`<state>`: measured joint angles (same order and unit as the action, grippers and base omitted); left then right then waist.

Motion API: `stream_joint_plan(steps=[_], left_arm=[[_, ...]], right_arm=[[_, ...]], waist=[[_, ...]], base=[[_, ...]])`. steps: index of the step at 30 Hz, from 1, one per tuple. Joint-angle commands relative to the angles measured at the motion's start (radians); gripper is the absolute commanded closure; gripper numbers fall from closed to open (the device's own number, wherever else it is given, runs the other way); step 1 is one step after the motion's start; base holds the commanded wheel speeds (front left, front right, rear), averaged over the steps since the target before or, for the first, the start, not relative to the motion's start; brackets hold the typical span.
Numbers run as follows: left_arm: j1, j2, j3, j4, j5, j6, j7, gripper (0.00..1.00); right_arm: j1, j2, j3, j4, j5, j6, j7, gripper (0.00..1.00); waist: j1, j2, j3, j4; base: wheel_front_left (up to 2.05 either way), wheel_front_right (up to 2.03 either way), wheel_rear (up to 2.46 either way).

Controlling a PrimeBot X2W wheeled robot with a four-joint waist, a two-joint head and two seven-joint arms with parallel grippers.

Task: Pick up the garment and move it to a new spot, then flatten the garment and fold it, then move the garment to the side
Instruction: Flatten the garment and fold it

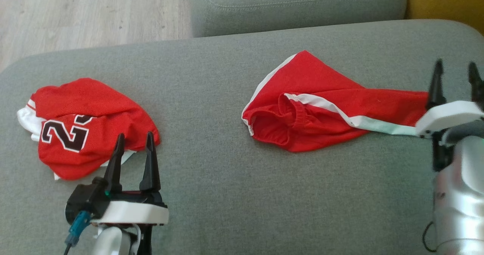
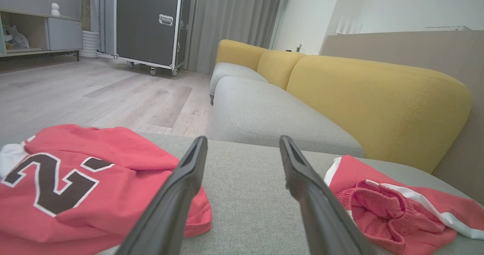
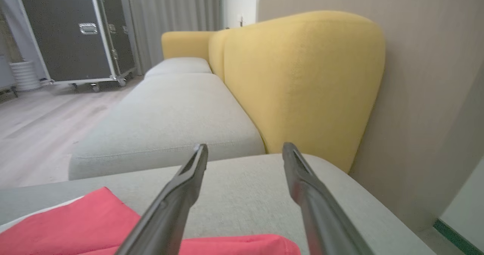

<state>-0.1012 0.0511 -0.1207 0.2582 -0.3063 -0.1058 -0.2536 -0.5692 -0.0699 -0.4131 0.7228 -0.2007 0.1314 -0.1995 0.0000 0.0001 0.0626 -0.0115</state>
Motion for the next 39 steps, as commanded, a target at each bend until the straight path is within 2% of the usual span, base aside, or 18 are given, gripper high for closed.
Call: stream_joint_plan(steps=[1,4,10,15,21,24,27,33,34,39], left_arm=[[-0.045,0.002,0.040,-0.027,0.011,-0.003,-0.008,0.00],[-0.040,0.001,0.041,-0.028,0.012,-0.004,-0.008,0.00],[-0.035,0.000,0.041,-0.033,0.009,-0.006,-0.008,0.00],[-0.037,0.000,0.033,-0.036,0.008,-0.007,-0.008,0.00],[-0.046,-0.001,0.012,-0.024,0.001,-0.010,-0.008,0.00],[-0.051,-0.001,-0.002,-0.017,-0.005,-0.010,-0.008,0.00],[-0.058,-0.001,-0.017,-0.011,-0.015,-0.009,-0.008,0.00],[-0.083,-0.001,-0.069,0.008,-0.046,-0.004,-0.008,0.00],[-0.083,-0.001,-0.069,0.008,-0.046,-0.004,-0.008,0.00],[-0.096,-0.001,-0.110,0.017,-0.075,0.008,-0.008,0.00]], right_arm=[[-0.008,0.014,0.062,-0.049,0.010,-0.001,-0.023,0.00],[0.037,0.018,0.186,-0.103,0.076,-0.001,-0.050,0.00],[0.208,0.019,0.411,-0.268,0.307,-0.001,-0.061,0.00],[0.323,0.019,0.476,-0.365,0.378,-0.001,-0.062,0.00],[0.310,0.020,0.532,-0.391,0.358,-0.001,-0.062,0.00],[0.258,0.020,0.564,-0.364,0.347,-0.001,-0.039,0.00],[0.177,0.020,0.598,-0.309,0.326,-0.001,0.042,0.00],[-0.007,0.020,0.675,-0.114,0.374,-0.001,0.311,0.00],[-0.007,0.020,0.675,-0.114,0.374,-0.001,0.311,0.00],[-0.122,0.013,0.684,0.062,0.372,-0.001,0.483,0.00]], waist=[[0.0000,-0.0001,-0.004,0.000],[0.0000,-0.0001,-0.012,0.000],[0.0000,-0.0001,-0.014,0.001],[0.0000,-0.0001,-0.006,0.008],[0.0000,-0.0001,0.002,0.048],[0.0000,-0.0001,0.008,0.079],[0.0000,-0.0001,0.020,0.116],[0.0000,-0.0001,0.049,0.212],[0.0000,-0.0001,0.049,0.212],[0.0000,-0.0001,0.065,0.288]], base=[[0.00,0.00,0.00],[0.00,0.00,0.00],[0.00,0.00,0.00],[0.00,0.00,0.00],[0.00,0.00,0.00],[0.00,0.00,0.00],[0.00,0.00,0.00],[0.00,0.00,0.00],[0.00,0.00,0.00],[0.00,0.00,0.00]])
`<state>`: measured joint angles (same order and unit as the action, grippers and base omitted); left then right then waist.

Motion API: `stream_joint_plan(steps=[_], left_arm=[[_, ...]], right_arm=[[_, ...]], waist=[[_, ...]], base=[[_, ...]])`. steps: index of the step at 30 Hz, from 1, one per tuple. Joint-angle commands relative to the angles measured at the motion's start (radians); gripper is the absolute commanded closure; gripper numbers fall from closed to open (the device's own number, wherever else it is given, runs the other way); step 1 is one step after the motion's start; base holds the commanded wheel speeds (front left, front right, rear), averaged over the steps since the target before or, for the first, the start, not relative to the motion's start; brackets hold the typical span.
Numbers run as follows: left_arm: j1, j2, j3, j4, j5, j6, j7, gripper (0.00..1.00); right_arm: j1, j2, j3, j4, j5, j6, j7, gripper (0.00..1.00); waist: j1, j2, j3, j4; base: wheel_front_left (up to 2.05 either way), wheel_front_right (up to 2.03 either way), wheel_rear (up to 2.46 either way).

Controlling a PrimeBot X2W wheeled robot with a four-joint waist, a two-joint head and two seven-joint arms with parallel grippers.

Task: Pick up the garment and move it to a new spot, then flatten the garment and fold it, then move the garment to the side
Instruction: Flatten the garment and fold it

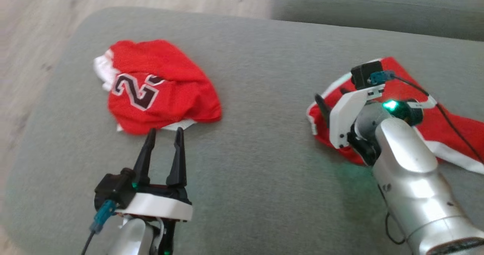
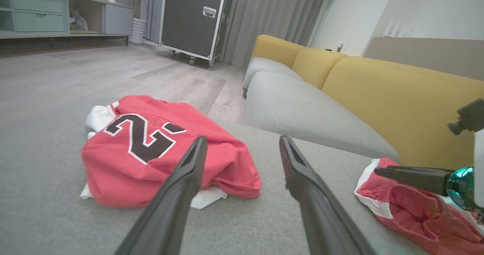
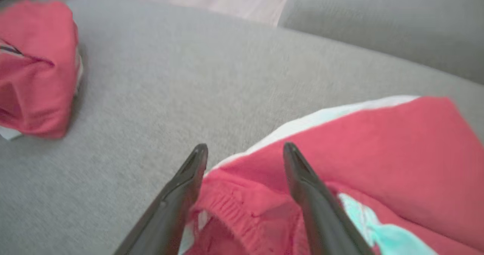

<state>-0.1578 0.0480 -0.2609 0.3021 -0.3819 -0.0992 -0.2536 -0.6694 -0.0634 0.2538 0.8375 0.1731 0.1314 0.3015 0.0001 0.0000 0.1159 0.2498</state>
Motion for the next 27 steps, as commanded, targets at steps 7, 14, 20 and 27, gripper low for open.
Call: stream_joint_plan(steps=[7,14,20,27], left_arm=[[-0.041,0.002,0.001,-0.016,-0.021,0.013,-0.008,0.00],[-0.043,0.002,-0.016,-0.022,-0.032,0.022,-0.008,0.00],[-0.053,0.002,-0.017,-0.031,-0.038,0.025,-0.008,0.00],[-0.063,0.002,-0.022,-0.031,-0.037,0.024,-0.008,0.00]], right_arm=[[-0.109,0.000,-0.029,0.181,-0.005,-0.001,0.164,0.00],[-0.166,0.006,-0.088,0.311,0.038,-0.001,0.226,1.00],[-0.209,0.012,-0.151,0.304,0.134,-0.001,0.111,1.00],[-0.303,0.011,-0.266,0.337,0.152,-0.001,-0.194,1.00]], waist=[[-0.0001,0.0000,0.010,0.093],[-0.0001,0.0000,0.015,0.124],[-0.0001,0.0000,0.038,0.124],[-0.0001,0.0000,0.049,0.123]], base=[[0.00,0.00,0.00],[0.00,0.00,0.00],[0.00,0.00,0.00],[0.00,0.00,0.00]])
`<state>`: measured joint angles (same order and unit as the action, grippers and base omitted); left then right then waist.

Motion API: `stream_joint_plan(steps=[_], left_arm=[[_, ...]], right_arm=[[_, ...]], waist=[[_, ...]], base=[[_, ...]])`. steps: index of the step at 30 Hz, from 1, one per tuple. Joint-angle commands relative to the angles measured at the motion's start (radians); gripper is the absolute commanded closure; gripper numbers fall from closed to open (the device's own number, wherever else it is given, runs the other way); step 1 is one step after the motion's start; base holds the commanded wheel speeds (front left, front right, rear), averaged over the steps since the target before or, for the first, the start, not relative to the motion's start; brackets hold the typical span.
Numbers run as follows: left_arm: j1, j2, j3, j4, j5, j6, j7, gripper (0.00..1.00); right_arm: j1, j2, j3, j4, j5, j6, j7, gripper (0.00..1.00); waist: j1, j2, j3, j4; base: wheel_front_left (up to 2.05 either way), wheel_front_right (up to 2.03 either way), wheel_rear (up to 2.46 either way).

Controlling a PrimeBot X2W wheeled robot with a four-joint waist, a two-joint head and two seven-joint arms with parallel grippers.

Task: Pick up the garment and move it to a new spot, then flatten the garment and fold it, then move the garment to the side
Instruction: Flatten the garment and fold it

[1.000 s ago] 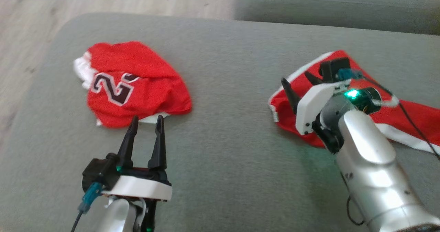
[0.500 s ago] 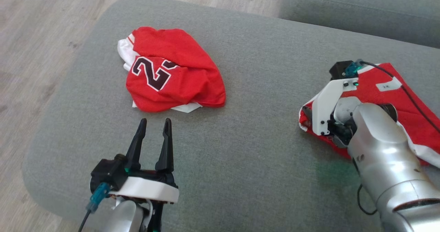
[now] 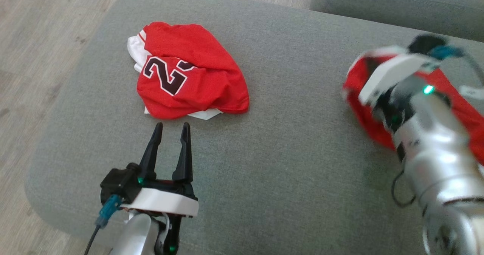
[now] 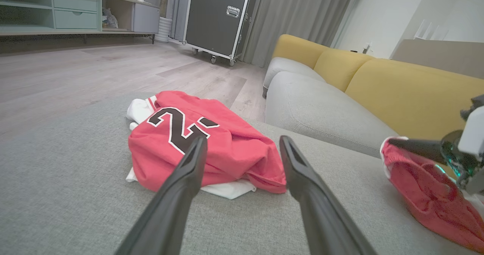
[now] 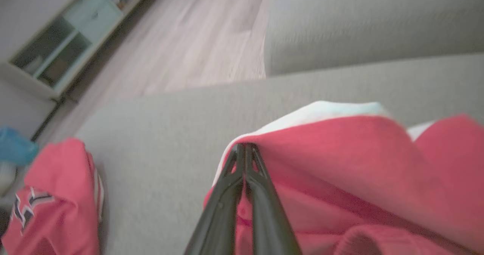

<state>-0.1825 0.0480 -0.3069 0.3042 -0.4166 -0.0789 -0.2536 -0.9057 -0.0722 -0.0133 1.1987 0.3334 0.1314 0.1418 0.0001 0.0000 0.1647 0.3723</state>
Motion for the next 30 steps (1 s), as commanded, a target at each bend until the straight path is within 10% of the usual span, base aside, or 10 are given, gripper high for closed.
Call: stream_joint_plan(steps=[1,4,5,18,30], left_arm=[[-0.039,0.002,0.022,-0.033,-0.003,0.003,-0.008,0.00],[-0.042,0.002,0.014,-0.033,-0.006,0.002,-0.008,0.00],[-0.042,0.002,0.012,-0.033,-0.008,0.003,-0.008,0.00],[-0.034,0.002,0.032,-0.032,0.005,0.009,-0.008,0.00],[0.000,0.002,0.108,-0.065,0.030,0.007,-0.008,0.00]], right_arm=[[-0.083,0.015,-0.032,-0.004,-0.017,-0.001,-0.078,1.00],[-0.124,0.001,-0.136,0.051,-0.039,-0.001,-0.177,1.00],[-0.128,-0.001,-0.155,0.065,-0.057,-0.001,-0.180,0.00],[-0.111,0.021,-0.171,0.091,-0.198,-0.001,-0.165,0.00],[0.101,0.022,0.270,-0.200,0.061,-0.001,-0.400,0.00]], waist=[[-0.0001,0.0000,0.000,0.002],[-0.0001,0.0000,0.000,0.011],[-0.0001,0.0000,0.000,0.014],[-0.0001,0.0000,-0.028,-0.007],[-0.0001,0.0000,-0.103,-0.194]], base=[[0.00,0.00,0.00],[0.00,0.00,0.00],[0.00,0.00,0.00],[0.00,0.00,0.00],[0.00,0.00,0.00]])
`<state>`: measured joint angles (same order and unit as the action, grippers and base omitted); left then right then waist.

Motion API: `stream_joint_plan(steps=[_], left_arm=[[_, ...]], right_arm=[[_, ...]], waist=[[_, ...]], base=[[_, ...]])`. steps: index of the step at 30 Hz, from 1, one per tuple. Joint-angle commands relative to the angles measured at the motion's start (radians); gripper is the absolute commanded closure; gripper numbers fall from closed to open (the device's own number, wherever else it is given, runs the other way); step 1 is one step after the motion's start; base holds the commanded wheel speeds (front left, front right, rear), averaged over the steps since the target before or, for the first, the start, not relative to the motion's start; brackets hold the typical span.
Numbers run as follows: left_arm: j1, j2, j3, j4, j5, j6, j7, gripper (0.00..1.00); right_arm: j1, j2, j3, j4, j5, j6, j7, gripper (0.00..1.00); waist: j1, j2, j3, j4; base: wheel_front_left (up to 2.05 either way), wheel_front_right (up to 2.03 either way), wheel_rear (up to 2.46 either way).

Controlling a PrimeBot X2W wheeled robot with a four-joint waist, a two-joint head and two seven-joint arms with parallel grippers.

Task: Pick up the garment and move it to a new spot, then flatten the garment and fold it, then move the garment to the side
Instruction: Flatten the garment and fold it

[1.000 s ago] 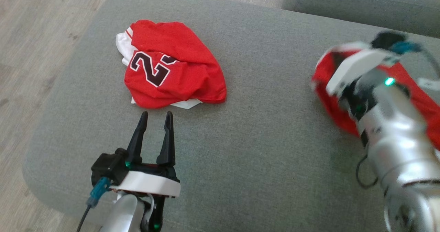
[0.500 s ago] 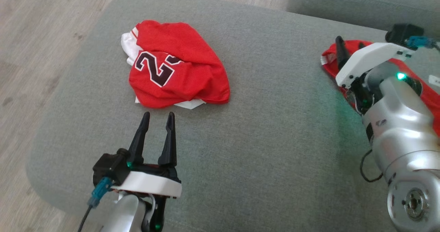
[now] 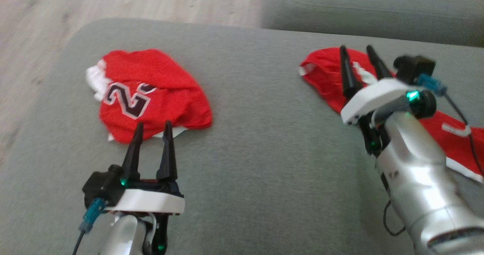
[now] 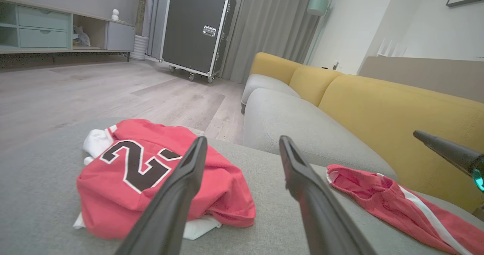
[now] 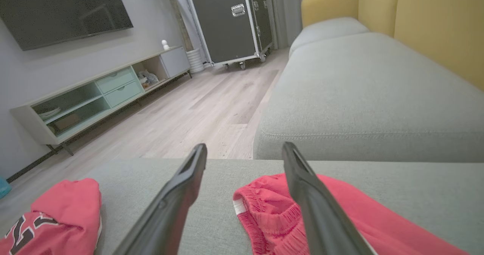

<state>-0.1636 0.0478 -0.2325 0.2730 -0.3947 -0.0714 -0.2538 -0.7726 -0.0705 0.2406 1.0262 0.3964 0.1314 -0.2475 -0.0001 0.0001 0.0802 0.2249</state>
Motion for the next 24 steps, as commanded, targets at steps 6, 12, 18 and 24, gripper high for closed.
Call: stream_joint_plan(steps=[6,12,18,24], left_arm=[[-0.005,0.002,0.071,-0.055,0.013,-0.003,-0.008,0.00],[0.006,0.002,0.090,-0.061,0.017,-0.009,-0.008,0.00],[0.001,0.002,0.086,-0.051,0.030,-0.021,-0.008,0.00],[-0.036,0.002,0.057,-0.046,0.041,-0.033,-0.008,0.00]], right_arm=[[0.189,0.016,-0.071,-0.344,-0.127,-0.001,-0.014,0.00],[0.437,0.020,-0.116,-0.554,-0.203,-0.001,-0.014,0.00],[0.521,0.020,-0.107,-0.624,-0.203,-0.001,-0.014,0.00],[0.448,0.020,-0.106,-0.607,-0.240,-0.001,-0.011,0.00]], waist=[[0.0001,-0.0001,-0.026,-0.147],[0.0001,-0.0001,-0.034,-0.214],[0.0001,-0.0001,-0.010,-0.231],[0.0001,-0.0001,0.054,-0.180]], base=[[0.00,0.00,0.00],[0.00,0.00,0.00],[0.00,0.00,0.00],[0.00,0.00,0.00]])
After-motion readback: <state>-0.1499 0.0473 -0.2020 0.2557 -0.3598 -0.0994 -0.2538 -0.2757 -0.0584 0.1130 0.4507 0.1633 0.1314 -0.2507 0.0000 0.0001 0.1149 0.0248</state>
